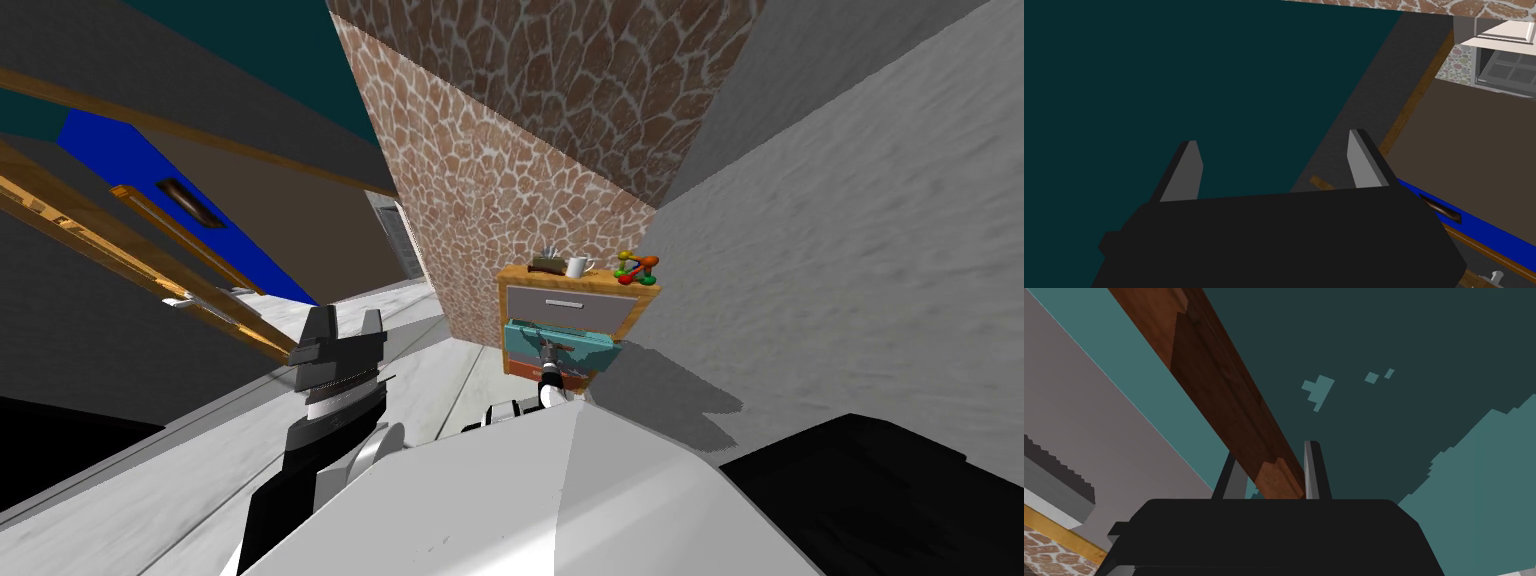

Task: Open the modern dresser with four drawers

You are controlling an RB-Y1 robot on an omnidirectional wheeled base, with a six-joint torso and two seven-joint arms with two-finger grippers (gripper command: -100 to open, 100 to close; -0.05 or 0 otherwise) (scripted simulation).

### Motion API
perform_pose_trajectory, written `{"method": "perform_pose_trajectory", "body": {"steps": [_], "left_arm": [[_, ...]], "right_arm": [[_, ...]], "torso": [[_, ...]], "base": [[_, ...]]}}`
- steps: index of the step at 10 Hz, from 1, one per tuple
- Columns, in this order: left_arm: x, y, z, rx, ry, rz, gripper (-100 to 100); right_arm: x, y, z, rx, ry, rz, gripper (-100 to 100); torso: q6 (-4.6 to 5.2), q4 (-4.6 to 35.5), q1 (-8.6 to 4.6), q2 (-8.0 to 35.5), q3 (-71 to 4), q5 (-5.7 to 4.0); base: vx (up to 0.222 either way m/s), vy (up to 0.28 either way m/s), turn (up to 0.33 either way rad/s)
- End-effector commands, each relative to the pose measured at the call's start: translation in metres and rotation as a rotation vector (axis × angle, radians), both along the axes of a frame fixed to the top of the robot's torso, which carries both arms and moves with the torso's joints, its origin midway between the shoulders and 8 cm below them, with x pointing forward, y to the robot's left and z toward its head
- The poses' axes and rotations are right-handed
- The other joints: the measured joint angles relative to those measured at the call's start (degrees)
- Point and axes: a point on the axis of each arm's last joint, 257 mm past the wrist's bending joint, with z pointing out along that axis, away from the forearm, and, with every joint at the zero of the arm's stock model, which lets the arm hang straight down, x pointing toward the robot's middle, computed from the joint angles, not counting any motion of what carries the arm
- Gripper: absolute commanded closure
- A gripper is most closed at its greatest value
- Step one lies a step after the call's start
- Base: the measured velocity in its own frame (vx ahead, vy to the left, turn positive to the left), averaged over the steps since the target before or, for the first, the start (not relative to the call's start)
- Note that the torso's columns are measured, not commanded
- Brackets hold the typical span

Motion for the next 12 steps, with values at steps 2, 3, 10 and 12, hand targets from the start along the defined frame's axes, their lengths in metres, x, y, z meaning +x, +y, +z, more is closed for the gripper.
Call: {"method": "perform_pose_trajectory", "body": {"steps": [2, 3, 10, 12], "left_arm": [[0.0, 0.0, 0.0, 0.0, 0.0, 0.0, 0], [0.0, 0.0, 0.0, 0.0, 0.0, 0.0, 0], [0.0, 0.0, 0.0, 0.0, 0.0, 0.0, 0], [0.0, 0.0, 0.0, 0.0, 0.0, 0.0, 0]], "right_arm": [[-0.001, 0.007, 0.002, -0.001, -0.002, 0.008, 100], [-0.001, 0.01, 0.006, -0.002, -0.009, 0.011, 100], [0.041, 0.017, 0.03, 0.004, 0.013, 0.052, -100], [0.056, 0.019, 0.042, 0.005, 0.011, 0.07, -100]], "torso": [[-0.06, -0.1, -0.05, -0.3, -0.2, -0.02], [-0.06, -0.1, -0.01, -0.2, -0.1, -0.02], [-0.18, -0.3, -0.16, -0.7, -0.4, -0.21], [-0.19, 0.0, -0.01, -0.3, -0.1, -0.07]], "base": [[-0.146, 0.054, -0.038], [-0.151, 0.071, -0.055], [-0.067, 0.03, -0.064], [-0.059, 0.024, -0.076]]}}
